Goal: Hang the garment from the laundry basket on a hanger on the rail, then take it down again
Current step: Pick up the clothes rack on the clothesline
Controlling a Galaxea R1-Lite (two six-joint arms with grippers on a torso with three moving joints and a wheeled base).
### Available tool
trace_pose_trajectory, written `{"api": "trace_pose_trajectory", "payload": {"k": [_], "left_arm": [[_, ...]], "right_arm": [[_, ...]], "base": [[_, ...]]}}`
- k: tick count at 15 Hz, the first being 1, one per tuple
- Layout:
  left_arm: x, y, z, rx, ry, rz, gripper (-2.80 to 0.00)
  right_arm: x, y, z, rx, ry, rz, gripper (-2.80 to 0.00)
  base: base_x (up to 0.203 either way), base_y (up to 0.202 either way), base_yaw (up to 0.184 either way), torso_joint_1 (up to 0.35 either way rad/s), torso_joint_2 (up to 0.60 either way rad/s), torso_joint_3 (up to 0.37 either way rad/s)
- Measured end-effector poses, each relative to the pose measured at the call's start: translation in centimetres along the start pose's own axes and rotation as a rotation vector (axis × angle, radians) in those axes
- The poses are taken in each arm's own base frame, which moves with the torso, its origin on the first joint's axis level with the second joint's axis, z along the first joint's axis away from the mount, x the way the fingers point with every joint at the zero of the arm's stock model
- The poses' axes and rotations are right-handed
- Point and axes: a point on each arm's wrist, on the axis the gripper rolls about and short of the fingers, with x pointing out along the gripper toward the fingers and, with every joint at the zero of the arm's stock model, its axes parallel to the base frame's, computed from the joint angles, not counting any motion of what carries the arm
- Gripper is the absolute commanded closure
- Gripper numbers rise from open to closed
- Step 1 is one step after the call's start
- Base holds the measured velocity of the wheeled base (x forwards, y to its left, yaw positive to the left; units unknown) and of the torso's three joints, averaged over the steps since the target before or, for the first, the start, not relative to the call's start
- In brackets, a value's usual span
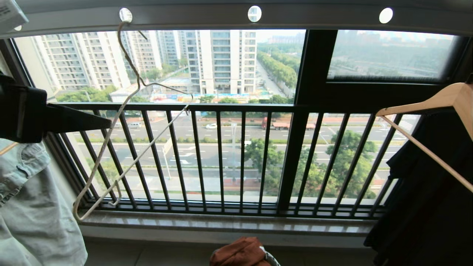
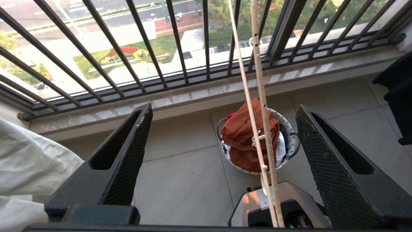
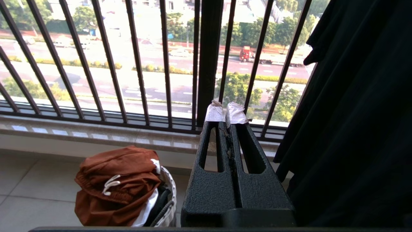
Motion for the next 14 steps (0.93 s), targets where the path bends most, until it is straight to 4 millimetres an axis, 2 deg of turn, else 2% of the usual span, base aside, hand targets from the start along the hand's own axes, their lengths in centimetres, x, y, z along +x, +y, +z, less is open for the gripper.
{"api": "trace_pose_trajectory", "payload": {"k": [5, 10, 14], "left_arm": [[2.8, -0.3, 0.4, -0.001, -0.086, -0.013, -2.80], [4.5, -0.7, -0.1, 0.006, -0.038, -0.016, -2.80], [5.8, -0.7, -0.7, 0.008, -0.092, 0.018, -2.80]], "right_arm": [[0.0, 0.0, 0.0, 0.000, 0.000, 0.000, 0.00], [0.0, 0.0, 0.0, 0.000, 0.000, 0.000, 0.00], [0.0, 0.0, 0.0, 0.000, 0.000, 0.000, 0.00]], "base": [[0.000, 0.000, 0.000, 0.000, 0.00, 0.000], [0.000, 0.000, 0.000, 0.000, 0.00, 0.000], [0.000, 0.000, 0.000, 0.000, 0.00, 0.000]]}}
